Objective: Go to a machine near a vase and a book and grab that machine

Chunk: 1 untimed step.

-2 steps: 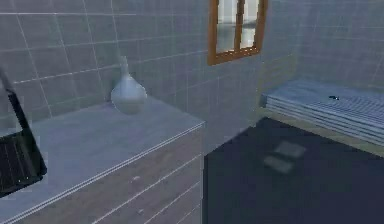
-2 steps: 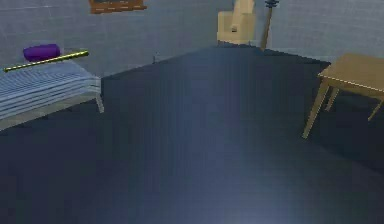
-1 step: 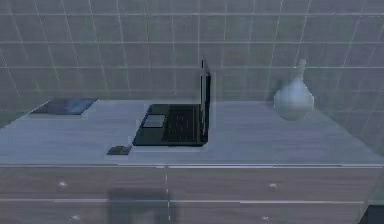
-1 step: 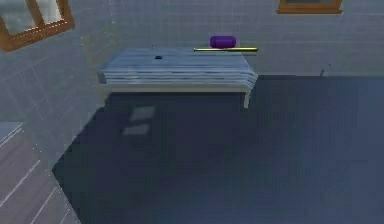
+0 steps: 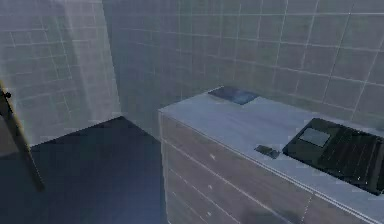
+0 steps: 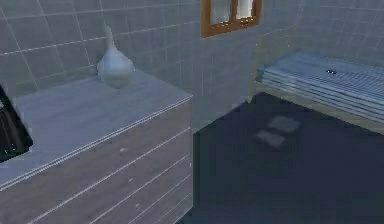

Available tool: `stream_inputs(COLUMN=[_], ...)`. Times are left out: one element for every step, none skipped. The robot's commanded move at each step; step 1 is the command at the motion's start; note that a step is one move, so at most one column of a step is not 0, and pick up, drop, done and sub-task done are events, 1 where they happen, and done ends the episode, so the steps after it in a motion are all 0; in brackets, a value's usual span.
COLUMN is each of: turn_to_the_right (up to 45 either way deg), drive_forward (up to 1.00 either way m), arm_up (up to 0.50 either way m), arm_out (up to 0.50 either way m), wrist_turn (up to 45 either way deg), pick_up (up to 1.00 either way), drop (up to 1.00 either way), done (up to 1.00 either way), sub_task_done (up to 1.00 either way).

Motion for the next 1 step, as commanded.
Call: stream_inputs(turn_to_the_right=[-45.0], drive_forward=[0.00], arm_up=[0.00], arm_out=[0.00], wrist_turn=[0.0], pick_up=[0.00], drop=[0.00], done=[0.00], sub_task_done=[0.00])
